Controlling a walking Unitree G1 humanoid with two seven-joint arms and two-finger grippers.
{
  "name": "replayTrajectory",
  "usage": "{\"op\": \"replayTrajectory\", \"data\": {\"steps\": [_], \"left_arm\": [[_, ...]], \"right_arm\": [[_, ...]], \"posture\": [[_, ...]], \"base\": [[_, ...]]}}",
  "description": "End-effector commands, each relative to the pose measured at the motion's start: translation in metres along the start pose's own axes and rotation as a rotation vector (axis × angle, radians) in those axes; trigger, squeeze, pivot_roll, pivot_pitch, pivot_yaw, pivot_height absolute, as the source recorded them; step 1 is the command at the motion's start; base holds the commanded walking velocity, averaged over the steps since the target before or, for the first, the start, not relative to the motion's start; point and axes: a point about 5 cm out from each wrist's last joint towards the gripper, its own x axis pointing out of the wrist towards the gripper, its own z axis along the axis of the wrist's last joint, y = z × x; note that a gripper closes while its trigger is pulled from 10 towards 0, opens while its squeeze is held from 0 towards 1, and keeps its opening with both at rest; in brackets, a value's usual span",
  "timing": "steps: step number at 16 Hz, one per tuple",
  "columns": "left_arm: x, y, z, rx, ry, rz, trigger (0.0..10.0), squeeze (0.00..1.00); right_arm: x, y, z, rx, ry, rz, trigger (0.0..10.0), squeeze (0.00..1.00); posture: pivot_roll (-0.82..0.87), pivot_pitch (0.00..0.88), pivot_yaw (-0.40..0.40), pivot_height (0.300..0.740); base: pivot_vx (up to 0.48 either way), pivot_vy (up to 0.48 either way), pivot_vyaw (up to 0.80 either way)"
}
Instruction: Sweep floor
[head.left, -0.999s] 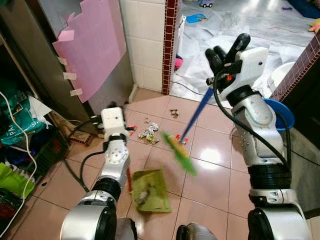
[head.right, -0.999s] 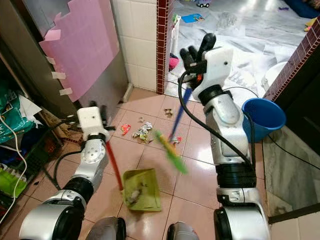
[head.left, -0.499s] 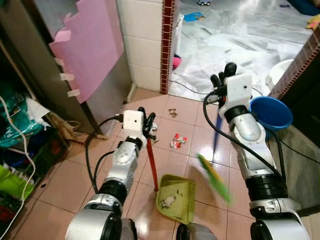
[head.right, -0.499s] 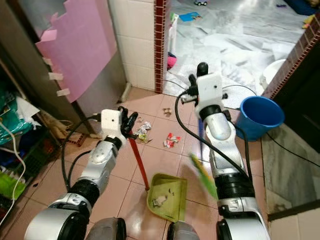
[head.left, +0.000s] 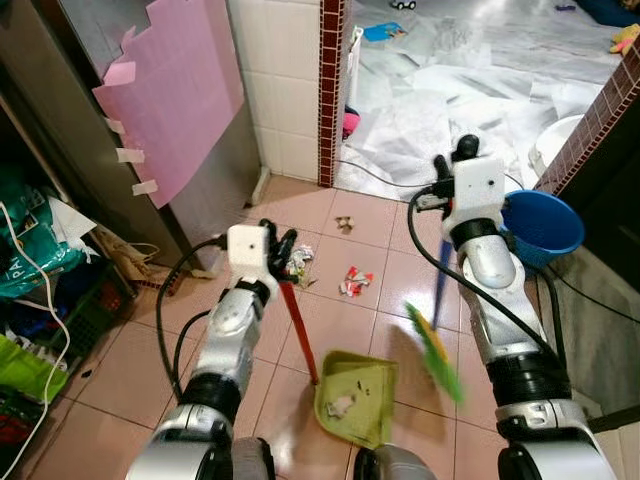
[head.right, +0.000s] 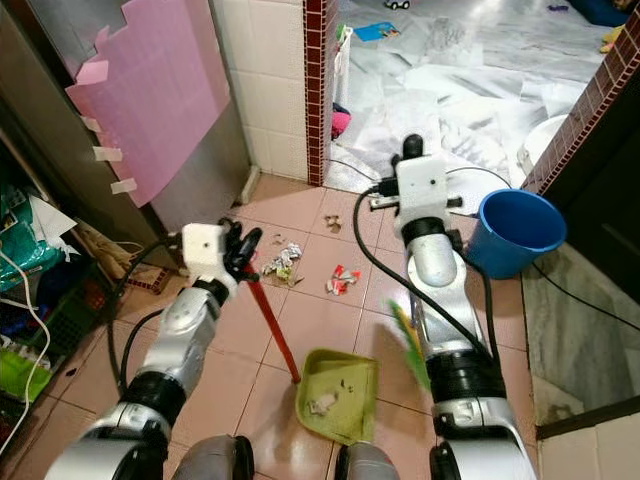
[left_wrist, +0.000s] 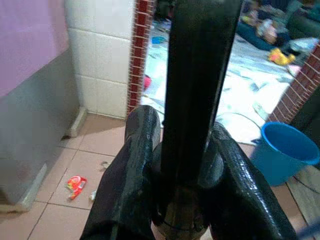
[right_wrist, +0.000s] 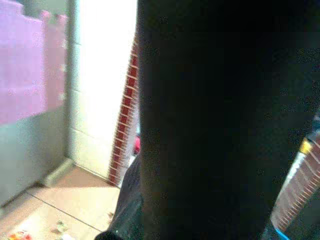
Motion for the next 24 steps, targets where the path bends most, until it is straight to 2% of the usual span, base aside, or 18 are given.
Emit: {"op": "replayTrajectory", "data": {"steps": [1, 2, 4, 5, 8, 11, 13, 16, 21, 24], "left_arm": [[0.0, 0.005, 0.011, -0.004, -0.051, 0.032, 10.0, 0.0], [-0.006, 0.014, 0.016, 0.027, -0.084, 0.087, 10.0, 0.0], [-0.015, 0.026, 0.023, 0.078, -0.123, 0.141, 10.0, 0.0], [-0.018, 0.03, 0.027, 0.094, -0.126, 0.131, 10.0, 0.0], [-0.018, 0.038, 0.047, 0.223, -0.202, 0.122, 10.0, 0.0], [-0.024, 0.036, 0.05, 0.205, -0.2, 0.114, 10.0, 0.0], [-0.035, 0.033, 0.038, 0.163, -0.16, 0.128, 10.0, 0.0], [-0.039, 0.023, 0.025, 0.12, -0.113, 0.097, 10.0, 0.0], [-0.03, 0.018, 0.03, 0.103, -0.111, 0.072, 10.0, 0.0], [-0.029, 0.013, 0.033, 0.102, -0.112, 0.055, 10.0, 0.0]], "right_arm": [[-0.005, -0.006, 0.002, -0.012, -0.015, -0.057, 10.0, 0.0], [-0.013, -0.003, -0.005, 0.035, 0.006, -0.086, 10.0, 0.0], [-0.023, 0.002, -0.014, 0.07, 0.027, -0.098, 10.0, 0.0], [-0.028, 0.006, -0.018, 0.086, 0.036, -0.095, 10.0, 0.0], [-0.036, 0.007, -0.033, 0.134, 0.113, -0.145, 10.0, 0.0], [-0.037, 0.01, -0.036, 0.167, 0.131, -0.169, 10.0, 0.0], [-0.036, 0.006, -0.036, 0.192, 0.119, -0.191, 10.0, 0.0], [-0.042, -0.002, -0.044, 0.19, 0.14, -0.205, 10.0, 0.0], [-0.04, -0.004, -0.04, 0.153, 0.116, -0.163, 10.0, 0.0], [-0.034, 0.003, -0.035, 0.159, 0.101, -0.115, 10.0, 0.0]], "posture": [[-0.08, 0.045, 0.052, 0.74], [-0.08, 0.022, 0.061, 0.74], [-0.07, 0.0, 0.061, 0.74], [-0.06, 0.0, 0.05, 0.74], [-0.04, 0.0, 0.025, 0.74], [-0.03, 0.0, 0.062, 0.74], [-0.05, 0.0, 0.093, 0.74], [-0.07, 0.0, 0.093, 0.74], [-0.09, 0.0, 0.068, 0.74], [-0.07, 0.0, 0.042, 0.74]], "base": [[0.0, 0.0, 0.0], [0.0, 0.0, 0.0], [0.0, 0.0, 0.0], [0.0, 0.0, 0.0], [0.0, 0.0, 0.0], [0.0, 0.0, -0.27], [0.0, 0.0, -0.8], [0.0, 0.0, -0.8], [0.0, 0.0, -0.8], [0.0, 0.097, -0.8]]}}
